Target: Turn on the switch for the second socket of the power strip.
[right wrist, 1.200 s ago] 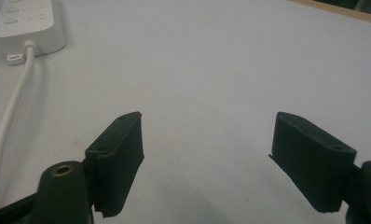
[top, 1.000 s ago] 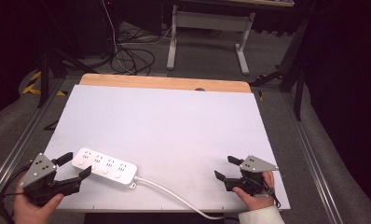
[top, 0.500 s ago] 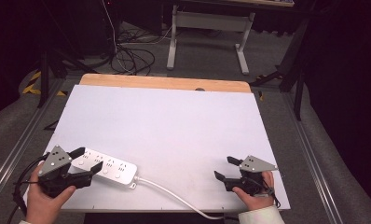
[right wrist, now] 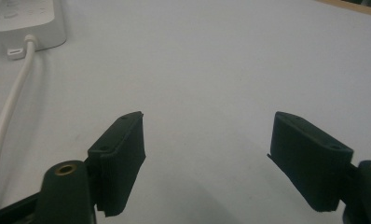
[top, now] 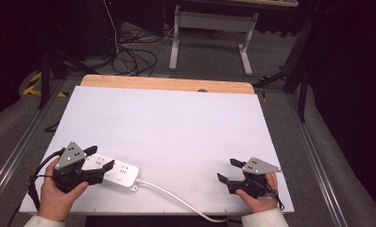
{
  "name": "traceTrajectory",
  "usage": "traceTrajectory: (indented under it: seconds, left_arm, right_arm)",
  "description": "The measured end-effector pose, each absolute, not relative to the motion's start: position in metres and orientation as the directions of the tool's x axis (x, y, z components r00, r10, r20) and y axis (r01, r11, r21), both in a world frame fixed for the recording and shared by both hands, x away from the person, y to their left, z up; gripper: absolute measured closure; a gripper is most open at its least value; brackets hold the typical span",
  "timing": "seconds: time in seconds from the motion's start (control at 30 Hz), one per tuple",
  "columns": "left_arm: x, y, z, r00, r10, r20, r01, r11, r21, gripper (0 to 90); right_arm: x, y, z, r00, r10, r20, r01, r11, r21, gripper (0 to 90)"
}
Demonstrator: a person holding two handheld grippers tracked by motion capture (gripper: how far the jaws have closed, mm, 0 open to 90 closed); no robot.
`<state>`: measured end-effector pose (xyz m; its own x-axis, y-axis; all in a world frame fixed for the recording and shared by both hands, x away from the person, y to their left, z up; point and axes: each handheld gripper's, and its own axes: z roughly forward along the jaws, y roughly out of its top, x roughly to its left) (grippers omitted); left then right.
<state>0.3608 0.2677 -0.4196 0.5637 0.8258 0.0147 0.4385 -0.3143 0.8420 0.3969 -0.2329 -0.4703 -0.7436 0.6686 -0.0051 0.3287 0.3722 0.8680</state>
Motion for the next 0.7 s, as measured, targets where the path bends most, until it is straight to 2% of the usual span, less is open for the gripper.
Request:
traceTrajectory:
  seconds: [0.13, 0.17, 0.23, 0.3, 0.33, 0.37, 0.4, 0.43, 0.5, 0.53, 0.63, 0.7]
  left_arm:
    - [0.3609, 0.2684, -0.4200, 0.561, 0.828, 0.011, 0.442, -0.311, 0.841, 27.4]
    - [0.3610, 0.2691, -0.4197, 0.559, 0.829, 0.020, 0.442, -0.318, 0.839, 31.5]
    - [0.3610, 0.2695, -0.4197, 0.554, 0.832, 0.015, 0.452, -0.317, 0.834, 33.8]
    - [0.3616, 0.2707, -0.4197, 0.565, 0.825, 0.014, 0.456, -0.326, 0.828, 42.1]
    - [0.3613, 0.2713, -0.4196, 0.569, 0.822, 0.012, 0.457, -0.328, 0.827, 51.2]
    - [0.3610, 0.2726, -0.4192, 0.577, 0.817, 0.015, 0.451, -0.333, 0.828, 55.8]
    - [0.3606, 0.2734, -0.4189, 0.588, 0.809, 0.004, 0.451, -0.332, 0.828, 55.8]
    - [0.3604, 0.2742, -0.4182, 0.606, 0.795, -0.012, 0.456, -0.336, 0.824, 64.6]
    - [0.3603, 0.2750, -0.4175, 0.619, 0.785, -0.018, 0.463, -0.346, 0.816, 72.7]
    - [0.3605, 0.2755, -0.4168, 0.624, 0.781, -0.010, 0.465, -0.361, 0.809, 72.7]
    - [0.3599, 0.2738, -0.4157, 0.629, 0.777, 0.004, 0.476, -0.389, 0.789, 86.9]
    - [0.3596, 0.2718, -0.4148, 0.630, 0.777, 0.020, 0.475, -0.405, 0.782, 89.4]
  right_arm:
    - [0.3969, -0.2325, -0.4706, -0.749, 0.663, -0.009, 0.326, 0.380, 0.865, 29.7]
    - [0.3969, -0.2322, -0.4707, -0.749, 0.663, -0.010, 0.326, 0.382, 0.865, 29.7]
    - [0.3968, -0.2321, -0.4706, -0.749, 0.663, -0.011, 0.326, 0.382, 0.865, 29.7]
    - [0.3967, -0.2322, -0.4705, -0.749, 0.663, -0.010, 0.326, 0.381, 0.865, 29.7]
    - [0.3968, -0.2324, -0.4706, -0.748, 0.663, -0.010, 0.326, 0.381, 0.865, 29.7]
    - [0.3968, -0.2323, -0.4707, -0.748, 0.663, -0.011, 0.326, 0.382, 0.865, 29.7]
    - [0.3968, -0.2323, -0.4707, -0.748, 0.663, -0.011, 0.326, 0.382, 0.865, 29.7]
    - [0.3969, -0.2322, -0.4707, -0.749, 0.663, -0.012, 0.326, 0.384, 0.864, 29.7]
    - [0.3969, -0.2321, -0.4708, -0.749, 0.663, -0.013, 0.326, 0.385, 0.863, 29.7]
    - [0.3969, -0.2319, -0.4708, -0.749, 0.662, -0.013, 0.326, 0.386, 0.863, 29.7]
    - [0.3966, -0.2315, -0.4707, -0.751, 0.660, -0.015, 0.325, 0.388, 0.862, 29.7]
    - [0.3967, -0.2315, -0.4707, -0.751, 0.660, -0.014, 0.325, 0.388, 0.862, 29.7]
